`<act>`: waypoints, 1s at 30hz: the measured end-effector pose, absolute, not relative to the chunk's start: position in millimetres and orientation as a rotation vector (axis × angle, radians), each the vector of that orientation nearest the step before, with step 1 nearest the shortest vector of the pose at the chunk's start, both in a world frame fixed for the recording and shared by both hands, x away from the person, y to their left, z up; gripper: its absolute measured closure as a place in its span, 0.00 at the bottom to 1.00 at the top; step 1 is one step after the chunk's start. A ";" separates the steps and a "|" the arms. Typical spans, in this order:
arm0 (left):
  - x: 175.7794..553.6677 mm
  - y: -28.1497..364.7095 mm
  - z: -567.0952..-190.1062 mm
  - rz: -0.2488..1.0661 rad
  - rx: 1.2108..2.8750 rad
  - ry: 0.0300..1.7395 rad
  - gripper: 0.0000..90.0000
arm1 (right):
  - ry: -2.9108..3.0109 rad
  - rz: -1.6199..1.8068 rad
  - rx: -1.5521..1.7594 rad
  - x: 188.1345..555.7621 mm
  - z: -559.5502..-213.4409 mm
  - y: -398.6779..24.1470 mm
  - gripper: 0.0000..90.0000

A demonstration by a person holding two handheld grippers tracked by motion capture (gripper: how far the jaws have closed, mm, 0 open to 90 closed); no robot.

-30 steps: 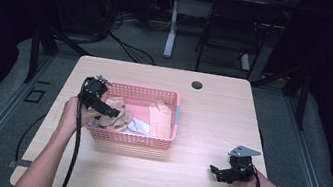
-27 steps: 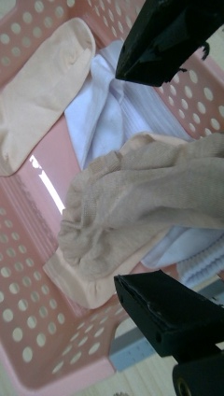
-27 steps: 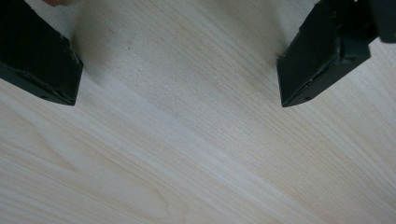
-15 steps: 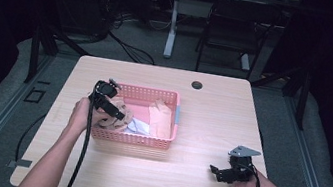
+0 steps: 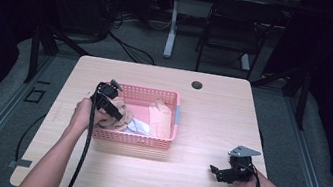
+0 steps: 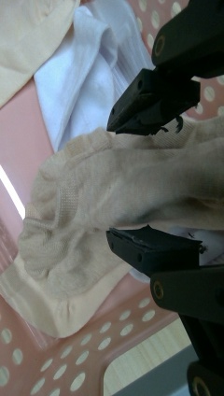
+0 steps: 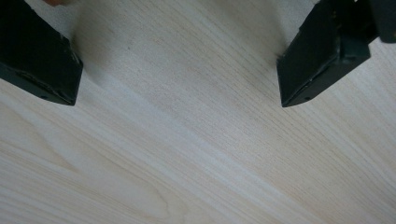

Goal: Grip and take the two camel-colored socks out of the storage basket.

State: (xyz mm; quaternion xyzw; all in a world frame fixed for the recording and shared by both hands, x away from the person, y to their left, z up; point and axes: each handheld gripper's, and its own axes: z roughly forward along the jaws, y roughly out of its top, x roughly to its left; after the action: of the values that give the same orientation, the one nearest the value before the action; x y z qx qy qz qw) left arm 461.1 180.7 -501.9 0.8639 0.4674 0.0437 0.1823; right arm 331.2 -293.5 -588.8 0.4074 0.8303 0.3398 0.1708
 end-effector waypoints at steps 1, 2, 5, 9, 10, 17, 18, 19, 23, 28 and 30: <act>461.7 181.4 -502.1 0.127 2.442 1.319 0.49 | 2.358 0.966 1.157 331.2 -588.8 -293.5 0.00; 462.1 181.7 -502.4 0.130 2.446 1.320 0.50 | 2.358 0.966 1.157 331.2 -588.8 -293.5 0.00; 462.7 181.9 -503.4 0.130 2.444 1.335 0.54 | 2.359 0.963 1.161 331.0 -588.6 -293.5 0.00; 463.2 181.4 -503.9 0.124 2.447 1.336 0.60 | 2.358 0.967 1.162 331.0 -588.8 -293.3 0.00; 463.4 181.5 -503.7 0.130 2.449 1.332 0.62 | 2.359 0.965 1.157 331.2 -588.8 -293.5 0.00; 463.6 182.6 -502.9 0.144 2.456 1.323 0.74 | 2.357 0.968 1.158 331.2 -588.9 -293.4 0.00; 463.5 182.8 -502.4 0.148 2.457 1.321 0.76 | 2.352 0.977 1.162 331.1 -589.4 -293.0 0.00; 463.6 183.1 -501.8 0.153 2.458 1.317 0.77 | 2.351 0.977 1.162 331.1 -589.4 -293.0 0.00; 463.0 184.1 -500.1 0.177 2.449 1.310 0.82 | 2.360 0.962 1.160 331.0 -588.6 -293.5 0.00; 462.0 187.4 -494.9 0.221 2.441 1.302 0.86 | 2.361 0.961 1.160 331.0 -588.5 -293.6 0.00; 461.8 188.9 -493.1 0.228 2.442 1.301 0.86 | 2.358 0.966 1.157 331.2 -588.8 -293.5 0.00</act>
State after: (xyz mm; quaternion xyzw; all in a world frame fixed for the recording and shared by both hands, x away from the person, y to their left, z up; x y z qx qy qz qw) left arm 461.8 188.9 -493.1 0.8649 0.4609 0.0807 0.1816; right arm 331.2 -293.5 -588.8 0.4075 0.8302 0.3400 0.1705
